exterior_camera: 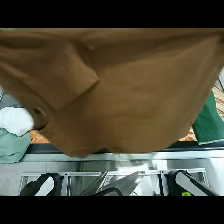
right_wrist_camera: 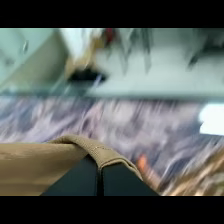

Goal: Fold the shirts.

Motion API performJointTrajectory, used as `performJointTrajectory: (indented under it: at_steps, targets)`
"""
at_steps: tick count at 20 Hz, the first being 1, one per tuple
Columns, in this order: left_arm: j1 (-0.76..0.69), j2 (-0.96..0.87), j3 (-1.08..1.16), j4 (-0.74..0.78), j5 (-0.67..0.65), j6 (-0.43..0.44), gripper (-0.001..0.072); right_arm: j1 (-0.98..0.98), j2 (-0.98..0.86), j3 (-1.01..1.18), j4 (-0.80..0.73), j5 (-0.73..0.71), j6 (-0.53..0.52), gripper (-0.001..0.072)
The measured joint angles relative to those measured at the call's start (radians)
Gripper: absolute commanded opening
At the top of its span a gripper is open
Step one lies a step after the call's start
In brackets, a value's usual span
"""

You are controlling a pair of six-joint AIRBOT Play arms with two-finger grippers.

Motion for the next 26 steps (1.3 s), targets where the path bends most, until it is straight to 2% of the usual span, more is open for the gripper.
performJointTrajectory:
  at_steps: [3,7,10,13,17,22,26]
  targets:
    - [-0.134,-0.206,-0.074,0.126,0.079,0.009,0.0015,0.006,-0.136,-0.152,0.019,-0.010,-0.056,0.0025]
    - [-0.205,-0.541,-0.043,0.216,0.151,0.008,0.0014,0.066,-0.386,-0.276,0.029,-0.085,-0.114,0.0025]
    - [-0.217,-0.762,0.074,0.241,0.167,-0.027,0.0014,0.120,-0.571,-0.280,0.036,-0.175,-0.141,0.0024]
    - [-0.222,-0.900,0.193,0.250,0.173,-0.045,0.0014,0.146,-0.705,-0.211,0.040,-0.227,-0.150,0.0024]
    - [-0.224,-0.935,0.214,0.302,0.155,-0.079,0.0014,0.155,-0.757,-0.144,-0.009,-0.240,-0.144,0.0024]
    - [-0.225,-0.902,0.071,0.415,0.116,-0.155,0.0014,0.168,-0.752,-0.145,-0.221,-0.173,-0.063,0.0025]
    - [-0.230,-0.896,-0.016,0.457,0.123,-0.180,0.0016,0.184,-0.752,-0.186,-0.288,-0.172,-0.048,0.0025]
